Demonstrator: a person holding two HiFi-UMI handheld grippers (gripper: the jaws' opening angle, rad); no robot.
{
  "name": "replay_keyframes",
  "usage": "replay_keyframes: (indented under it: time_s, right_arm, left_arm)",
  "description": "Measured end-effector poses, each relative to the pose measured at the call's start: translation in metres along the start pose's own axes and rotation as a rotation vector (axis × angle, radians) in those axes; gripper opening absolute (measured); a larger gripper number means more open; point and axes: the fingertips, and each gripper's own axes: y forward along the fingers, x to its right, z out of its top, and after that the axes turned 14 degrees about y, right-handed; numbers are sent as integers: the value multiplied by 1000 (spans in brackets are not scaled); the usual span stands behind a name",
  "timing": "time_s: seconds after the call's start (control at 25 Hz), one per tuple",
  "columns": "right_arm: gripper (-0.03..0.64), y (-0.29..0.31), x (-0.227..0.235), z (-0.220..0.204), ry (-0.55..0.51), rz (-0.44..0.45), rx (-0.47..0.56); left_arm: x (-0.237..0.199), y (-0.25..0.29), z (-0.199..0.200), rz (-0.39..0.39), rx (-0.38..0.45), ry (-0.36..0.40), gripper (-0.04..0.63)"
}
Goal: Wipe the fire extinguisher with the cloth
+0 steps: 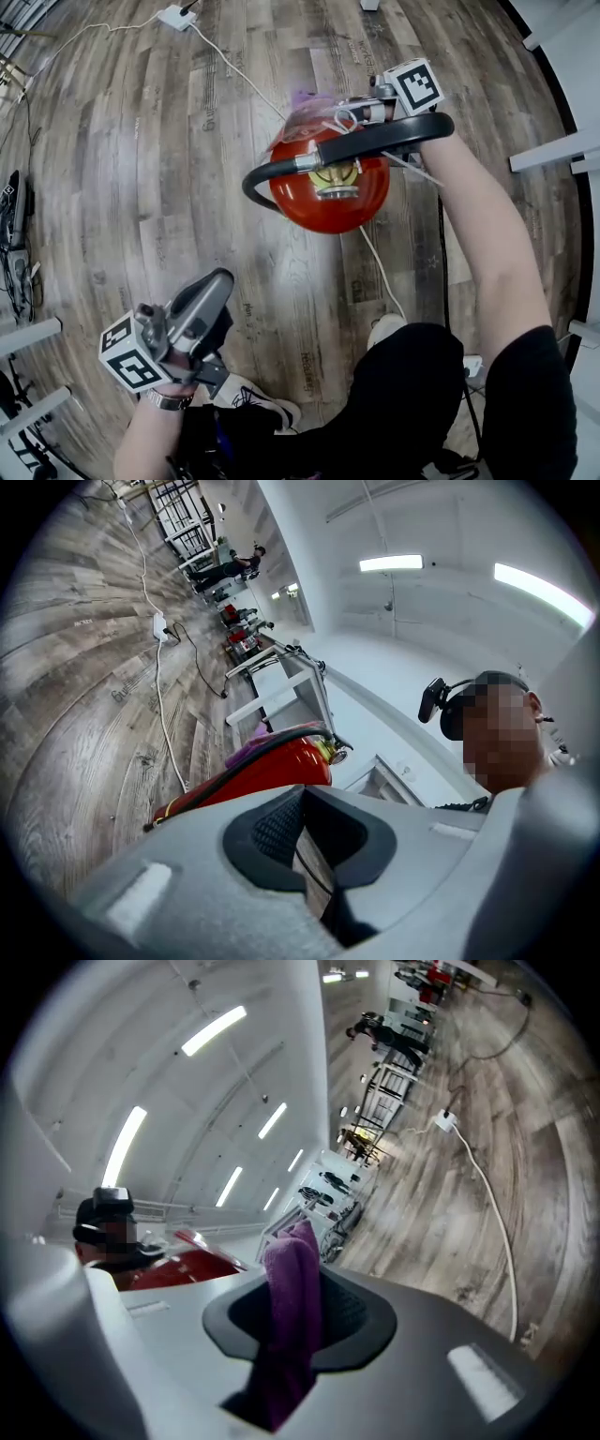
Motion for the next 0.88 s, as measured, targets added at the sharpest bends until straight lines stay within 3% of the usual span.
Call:
replay_keyframes:
  time_s: [0.16,0.52,0.88]
  right_arm:
    - [83,-3,42,-21,82,-51,25]
    - [81,-35,53,-38,110,-59,217]
    - [80,-62,91,-59,175,-109,387]
  left_arm:
    - [-1,-2,-1,17,0,-13,-3]
    - [-6,-14,-11,89,-6,-35,-3]
    - [-3,2,-13,69,-1,-5,-3]
